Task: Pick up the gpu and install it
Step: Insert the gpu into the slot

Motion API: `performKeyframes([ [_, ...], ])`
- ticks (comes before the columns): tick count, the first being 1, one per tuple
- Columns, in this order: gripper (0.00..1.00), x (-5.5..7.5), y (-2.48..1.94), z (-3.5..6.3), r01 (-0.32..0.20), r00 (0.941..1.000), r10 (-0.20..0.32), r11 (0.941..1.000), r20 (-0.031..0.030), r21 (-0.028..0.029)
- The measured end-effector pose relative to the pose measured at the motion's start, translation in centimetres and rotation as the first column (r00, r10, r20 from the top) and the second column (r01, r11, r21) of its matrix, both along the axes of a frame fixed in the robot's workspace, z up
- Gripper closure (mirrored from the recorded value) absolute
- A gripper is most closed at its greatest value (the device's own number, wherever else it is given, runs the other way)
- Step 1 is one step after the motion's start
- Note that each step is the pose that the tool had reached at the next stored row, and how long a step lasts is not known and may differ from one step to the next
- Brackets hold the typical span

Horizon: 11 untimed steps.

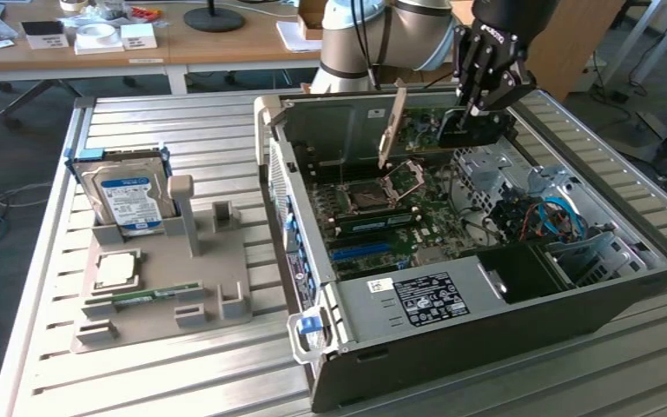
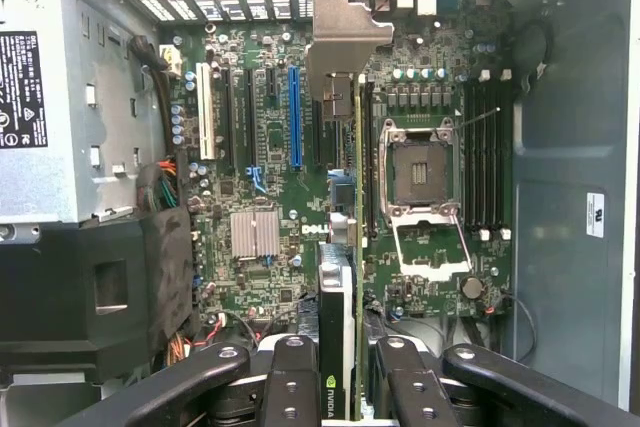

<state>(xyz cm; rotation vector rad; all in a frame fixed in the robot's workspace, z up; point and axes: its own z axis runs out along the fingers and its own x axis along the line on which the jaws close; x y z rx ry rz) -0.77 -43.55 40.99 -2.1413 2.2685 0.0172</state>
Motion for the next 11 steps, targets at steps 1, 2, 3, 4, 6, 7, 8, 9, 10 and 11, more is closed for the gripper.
performKeyframes([
  [1, 0.73, 0.0, 0.0, 0.0, 0.0, 1.0, 0.0, 1.0, 0.0, 0.0],
  [2, 0.73, -0.01, 0.0, 0.0, 0.0, 1.0, 0.0, 1.0, 0.0, 0.0],
  [3, 0.73, -0.02, 0.0, -0.01, 0.0, 1.0, 0.0, 1.0, 0.0, 0.0],
  [4, 0.73, -0.02, 0.0, -0.03, 0.0, 1.0, 0.0, 1.0, 0.0001, 0.0001],
  [6, 0.73, -0.03, 0.0, -0.08, 0.0, 1.0, 0.0, 1.0, 0.0001, 0.0002],
  [7, 0.73, -0.04, 0.0, -0.09, 0.0, 1.0, 0.0, 1.0, 0.0001, 0.0001],
  [8, 0.73, -0.04, 0.0, -0.08, 0.0, 1.0, 0.0, 1.0, 0.0, 0.0],
  [9, 0.73, -0.04, 0.0, -0.08, 0.0, 1.0, 0.0, 1.0, 0.0, -0.0001],
  [10, 0.73, -0.04, 0.0, -0.08, 0.0, 1.0, 0.0, 1.0, 0.0, 0.0],
  [11, 0.73, -0.05, 0.0, -0.08, 0.0, 1.0, 0.0, 1.0, 0.0, 0.0],
])
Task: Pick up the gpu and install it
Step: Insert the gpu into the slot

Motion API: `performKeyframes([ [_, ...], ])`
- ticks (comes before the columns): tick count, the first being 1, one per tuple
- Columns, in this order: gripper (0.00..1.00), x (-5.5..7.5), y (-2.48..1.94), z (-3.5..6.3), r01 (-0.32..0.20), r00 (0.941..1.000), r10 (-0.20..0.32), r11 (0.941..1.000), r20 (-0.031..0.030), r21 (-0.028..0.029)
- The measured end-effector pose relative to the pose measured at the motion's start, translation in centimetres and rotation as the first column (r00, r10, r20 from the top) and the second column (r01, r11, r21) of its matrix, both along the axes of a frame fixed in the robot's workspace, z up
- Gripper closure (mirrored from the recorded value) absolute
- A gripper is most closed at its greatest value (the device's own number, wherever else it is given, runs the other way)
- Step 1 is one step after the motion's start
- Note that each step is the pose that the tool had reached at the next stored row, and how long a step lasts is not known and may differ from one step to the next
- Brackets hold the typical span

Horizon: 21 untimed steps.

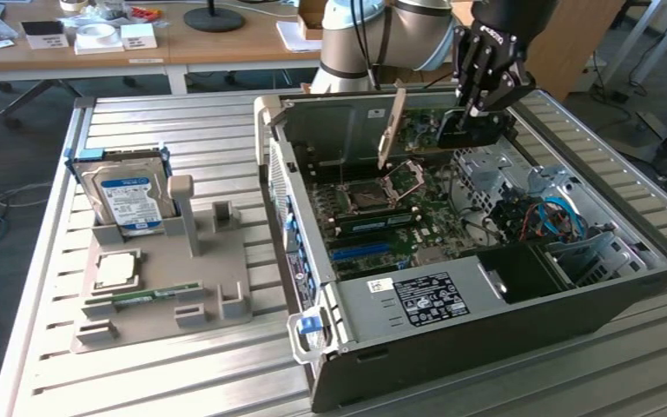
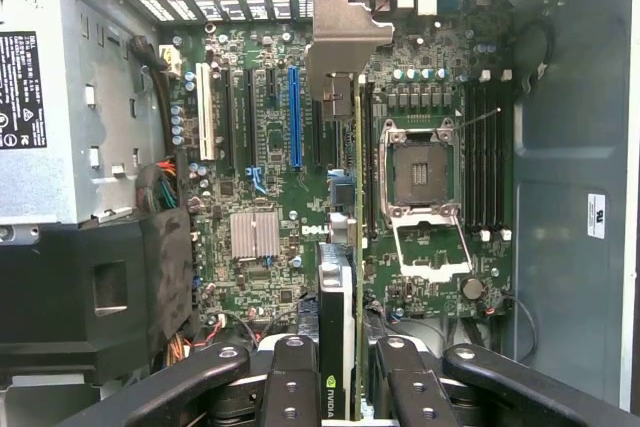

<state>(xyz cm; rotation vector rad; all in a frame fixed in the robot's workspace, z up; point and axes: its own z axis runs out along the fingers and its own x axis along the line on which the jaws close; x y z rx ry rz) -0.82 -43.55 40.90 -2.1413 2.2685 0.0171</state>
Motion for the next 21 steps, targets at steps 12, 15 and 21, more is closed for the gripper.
performKeyframes([
  [12, 0.73, -0.12, 0.0, -0.18, 0.0, 1.0, 0.0, 1.0, 0.0, 0.0001],
  [15, 0.73, -0.16, 0.0, -0.21, 0.0, 1.0, 0.0, 1.0, 0.0, 0.0],
  [21, 0.73, -0.27, 0.0, -0.22, 0.0, 1.0, 0.0, 1.0, 0.0, 0.0001],
])
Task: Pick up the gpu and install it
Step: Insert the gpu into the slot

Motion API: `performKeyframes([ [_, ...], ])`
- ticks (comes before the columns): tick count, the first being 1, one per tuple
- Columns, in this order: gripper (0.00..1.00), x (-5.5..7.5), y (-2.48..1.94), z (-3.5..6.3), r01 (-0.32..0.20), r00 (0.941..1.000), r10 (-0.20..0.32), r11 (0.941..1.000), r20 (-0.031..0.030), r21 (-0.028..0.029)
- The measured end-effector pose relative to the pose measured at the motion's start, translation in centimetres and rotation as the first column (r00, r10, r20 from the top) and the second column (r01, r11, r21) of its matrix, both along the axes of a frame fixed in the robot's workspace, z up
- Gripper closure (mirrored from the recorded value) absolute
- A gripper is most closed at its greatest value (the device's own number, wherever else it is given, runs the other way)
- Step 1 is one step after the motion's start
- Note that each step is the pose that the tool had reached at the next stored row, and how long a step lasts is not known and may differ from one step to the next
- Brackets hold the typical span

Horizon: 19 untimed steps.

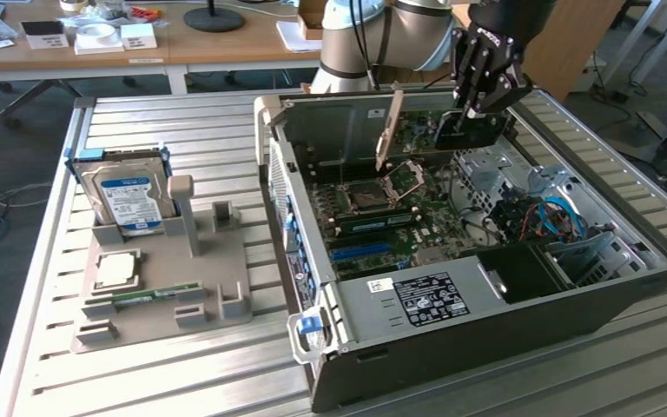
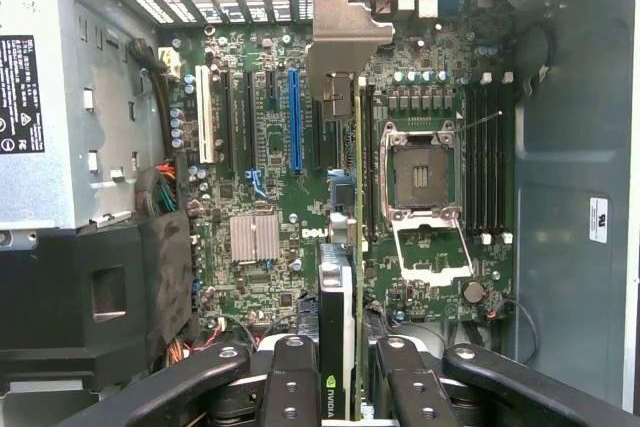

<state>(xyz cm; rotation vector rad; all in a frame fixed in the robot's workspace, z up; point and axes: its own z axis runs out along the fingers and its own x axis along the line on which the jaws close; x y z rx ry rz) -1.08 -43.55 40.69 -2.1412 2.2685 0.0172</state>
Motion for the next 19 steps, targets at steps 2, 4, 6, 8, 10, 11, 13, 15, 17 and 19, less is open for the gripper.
performKeyframes([
  [2, 0.73, -0.01, 0.0, 0.0, 0.0, 1.0, 0.0, 1.0, -0.0001, 0.0],
  [4, 0.73, -0.03, 0.0, 0.0, 0.0, 1.0, 0.0, 1.0, 0.0, 0.0],
  [6, 0.73, -0.05, 0.0, 0.0, 0.0, 1.0, 0.0, 1.0, 0.0, 0.0],
  [8, 0.73, -0.15, 0.0, 0.0, 0.0, 1.0, 0.0, 1.0, 0.0, 0.0],
  [10, 0.73, -0.33, 0.0, 0.0, 0.0, 1.0, 0.0, 1.0, 0.0, 0.0],
  [11, 0.73, -0.35, 0.0, 0.0, 0.0, 1.0, 0.0, 1.0, 0.0, 0.0],
  [13, 0.73, -0.38, 0.0, 0.0, 0.0, 1.0, 0.0, 1.0, 0.0, 0.0],
  [15, 0.73, -0.42, 0.0, 0.0, 0.0, 1.0, 0.0, 1.0, 0.0, 0.0],
  [17, 0.73, -0.46, 0.0, 0.0, 0.0, 1.0, 0.0, 1.0, 0.0, 0.0],
  [19, 0.73, -0.5, 0.0, 0.0, 0.0, 1.0, 0.0, 1.0, 0.0, 0.0],
])
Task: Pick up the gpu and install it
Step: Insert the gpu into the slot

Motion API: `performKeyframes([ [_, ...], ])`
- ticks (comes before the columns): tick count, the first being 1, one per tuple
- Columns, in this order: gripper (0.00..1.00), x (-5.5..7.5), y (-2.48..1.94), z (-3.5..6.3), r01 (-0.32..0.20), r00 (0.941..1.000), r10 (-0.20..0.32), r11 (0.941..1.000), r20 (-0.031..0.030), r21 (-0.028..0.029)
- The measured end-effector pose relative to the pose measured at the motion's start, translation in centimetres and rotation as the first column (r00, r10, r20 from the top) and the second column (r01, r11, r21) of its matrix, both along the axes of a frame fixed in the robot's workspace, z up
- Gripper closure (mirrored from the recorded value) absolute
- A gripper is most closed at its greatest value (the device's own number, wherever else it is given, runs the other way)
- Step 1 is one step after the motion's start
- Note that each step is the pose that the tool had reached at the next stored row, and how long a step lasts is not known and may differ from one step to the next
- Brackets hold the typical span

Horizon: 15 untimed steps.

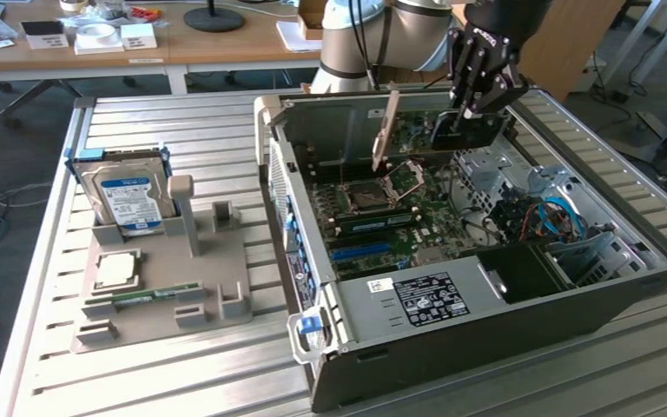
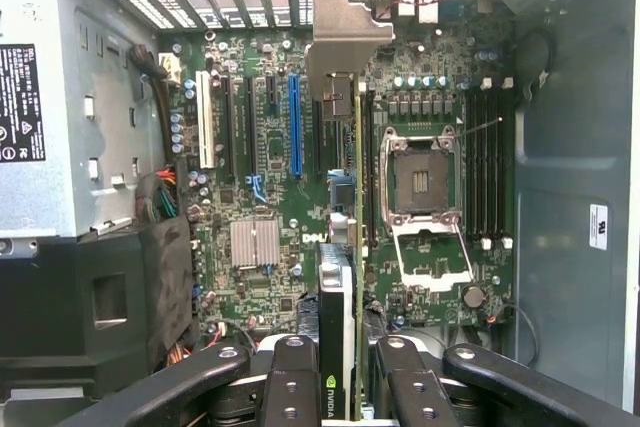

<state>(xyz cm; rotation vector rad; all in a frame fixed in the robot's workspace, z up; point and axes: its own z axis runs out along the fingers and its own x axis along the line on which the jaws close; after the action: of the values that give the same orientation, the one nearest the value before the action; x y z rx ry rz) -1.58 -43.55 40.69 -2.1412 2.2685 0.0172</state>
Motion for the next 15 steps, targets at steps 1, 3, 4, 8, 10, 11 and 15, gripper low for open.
performKeyframes([
  [1, 0.73, -0.02, 0.0, 0.0, 0.0, 1.0, 0.0, 1.0, 0.0, 0.0],
  [3, 0.73, -0.08, 0.0, 0.0, 0.0, 1.0, 0.0, 1.0, -0.0001, -0.0001],
  [4, 0.73, -0.12, -0.01, -0.01, 0.0, 1.0, 0.0, 1.0, -0.0001, -0.0002],
  [8, 0.73, -0.23, 0.0, -0.05, 0.0, 1.0, 0.0, 1.0, 0.0, 0.0],
  [10, 0.73, -0.25, 0.0, -0.05, 0.0, 1.0, 0.0, 1.0, 0.0, 0.0],
  [11, 0.73, -0.26, 0.0, -0.05, 0.0, 1.0, 0.0, 1.0, 0.0, 0.0],
  [15, 0.73, -0.42, 0.0, -0.05, 0.0, 1.0, 0.0, 1.0, 0.0, 0.0],
])
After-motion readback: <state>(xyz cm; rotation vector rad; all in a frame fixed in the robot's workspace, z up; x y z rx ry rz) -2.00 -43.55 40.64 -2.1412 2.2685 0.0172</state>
